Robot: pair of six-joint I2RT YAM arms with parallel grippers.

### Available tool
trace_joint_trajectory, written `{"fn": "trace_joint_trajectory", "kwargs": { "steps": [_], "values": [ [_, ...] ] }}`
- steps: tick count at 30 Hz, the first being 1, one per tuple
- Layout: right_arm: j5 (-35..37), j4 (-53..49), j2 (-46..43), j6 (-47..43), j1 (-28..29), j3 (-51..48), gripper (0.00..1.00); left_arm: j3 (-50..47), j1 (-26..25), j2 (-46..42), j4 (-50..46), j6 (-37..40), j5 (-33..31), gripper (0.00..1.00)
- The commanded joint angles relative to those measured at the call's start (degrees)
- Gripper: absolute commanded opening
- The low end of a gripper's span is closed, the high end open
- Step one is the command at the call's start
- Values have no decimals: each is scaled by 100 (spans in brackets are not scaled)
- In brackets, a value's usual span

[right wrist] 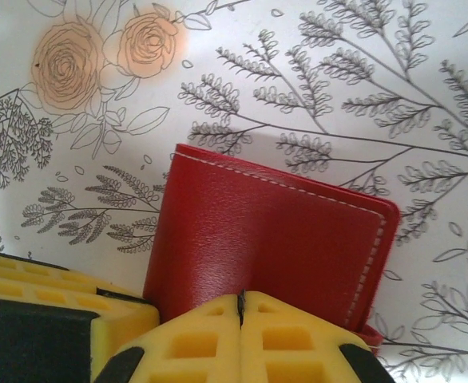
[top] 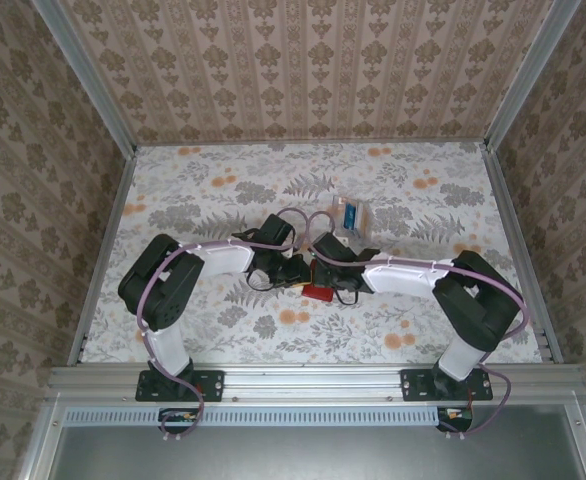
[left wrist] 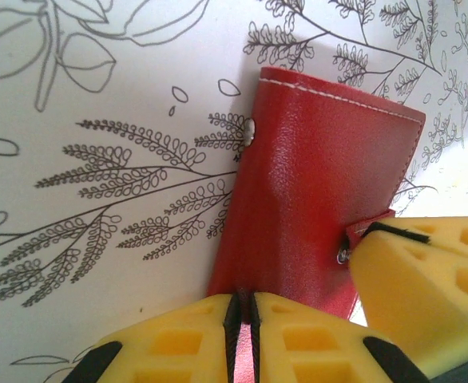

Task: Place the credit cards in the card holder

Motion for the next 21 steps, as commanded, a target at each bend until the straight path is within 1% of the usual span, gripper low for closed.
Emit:
{"fn": "trace_joint_trajectory", "kwargs": {
  "steps": [1,6,12,15,21],
  "values": [
    [-88,-251,296,238,352,-110,5,-130,-242,210,63,-175,28,16],
    [337,-329,371,406,666,-229,1,-224,-225,150,300,-380,133,16],
    [449,65,-70,357,675,-711,1,-292,-213,27,452,-520,69,16],
    [359,411,-399,54,618,-959,1,-361,-214,3,470,-528,47,16],
    [-20,319,-911,-626,230,-749,1,-436,-216,-79,498,-459,8,16]
  ]
}}
